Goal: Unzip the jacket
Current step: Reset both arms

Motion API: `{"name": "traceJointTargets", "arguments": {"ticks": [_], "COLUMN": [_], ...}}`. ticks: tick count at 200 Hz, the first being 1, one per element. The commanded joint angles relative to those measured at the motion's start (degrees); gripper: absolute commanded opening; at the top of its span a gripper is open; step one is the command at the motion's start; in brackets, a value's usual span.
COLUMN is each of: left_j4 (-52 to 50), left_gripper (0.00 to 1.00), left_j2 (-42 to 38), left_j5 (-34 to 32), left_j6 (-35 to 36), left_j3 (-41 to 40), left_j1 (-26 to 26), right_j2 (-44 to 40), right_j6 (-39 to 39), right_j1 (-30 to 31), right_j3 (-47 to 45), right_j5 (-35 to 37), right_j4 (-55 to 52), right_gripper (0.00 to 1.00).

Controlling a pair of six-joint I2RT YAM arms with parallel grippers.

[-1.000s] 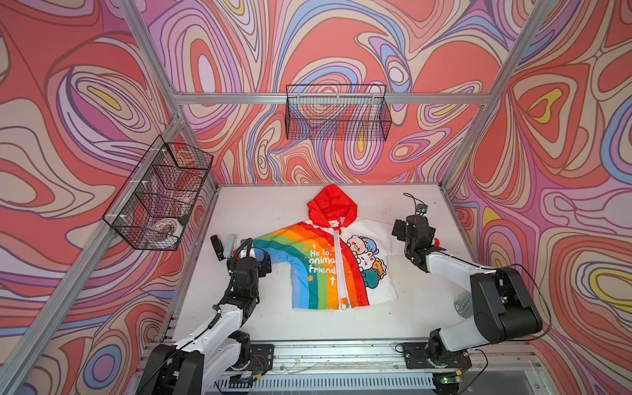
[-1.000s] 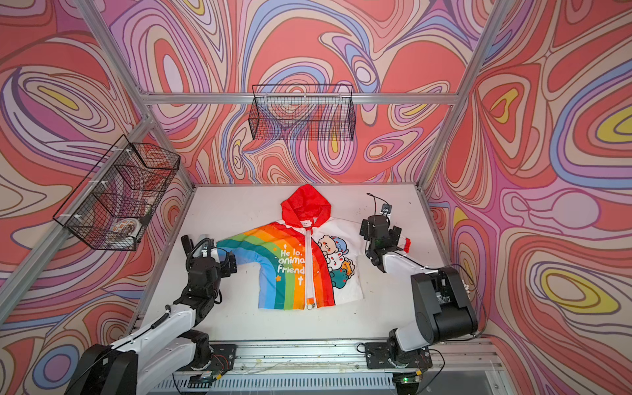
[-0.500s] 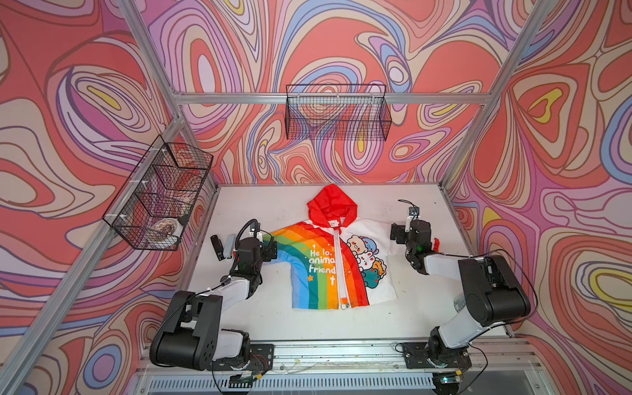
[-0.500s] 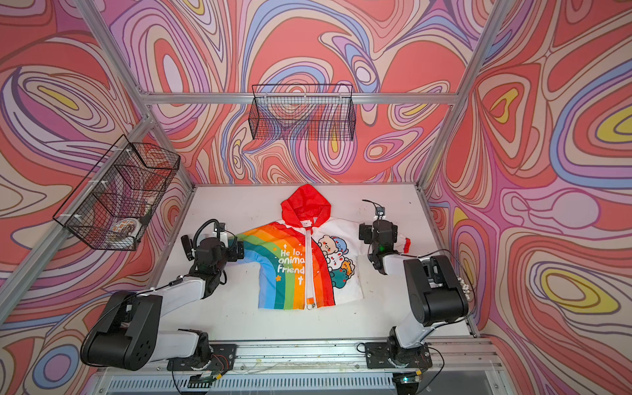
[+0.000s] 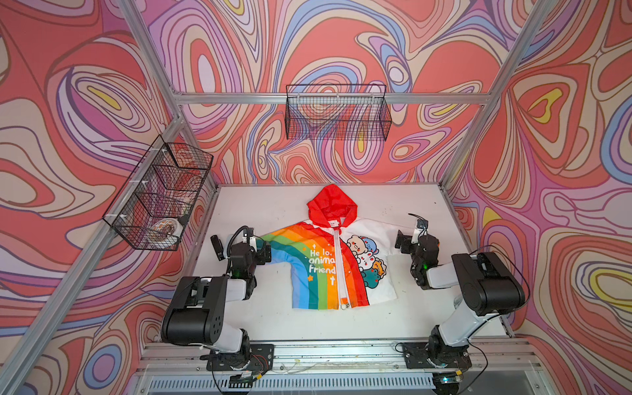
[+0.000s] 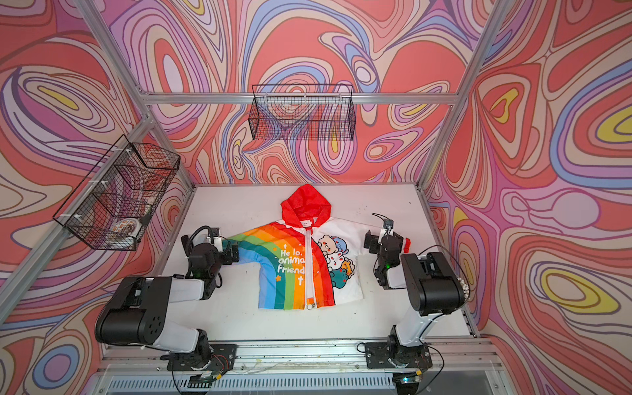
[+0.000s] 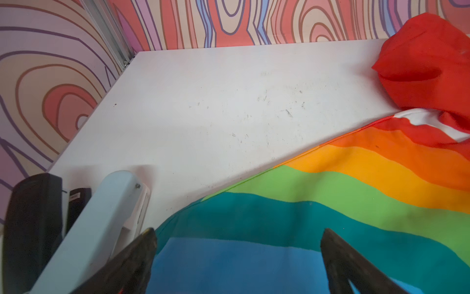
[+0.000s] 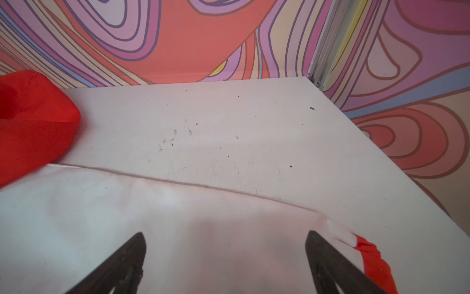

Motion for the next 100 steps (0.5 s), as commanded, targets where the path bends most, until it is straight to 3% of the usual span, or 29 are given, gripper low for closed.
{"name": "traceJointTargets", "arguments": {"ticks": [1, 100], "left_j4": [0.1, 0.8], "left_gripper": [1.00, 1.00], "left_j2": [-0.1, 0.9], "left_j5": [2.7, 0.0], "left_j6": [-0.1, -1.5], "left_j3": [2.6, 3.2], "left_j1": [0.3, 0.5], "right_j2": [0.6, 0.6], "right_j6": [1.1, 1.1], "right_j1": [-0.3, -0.3], "right_j3": [1.2, 1.4], "right_j5": [1.9, 2.0], "right_j4": [1.8, 1.6], "right_gripper": [0.98, 0.99]}}
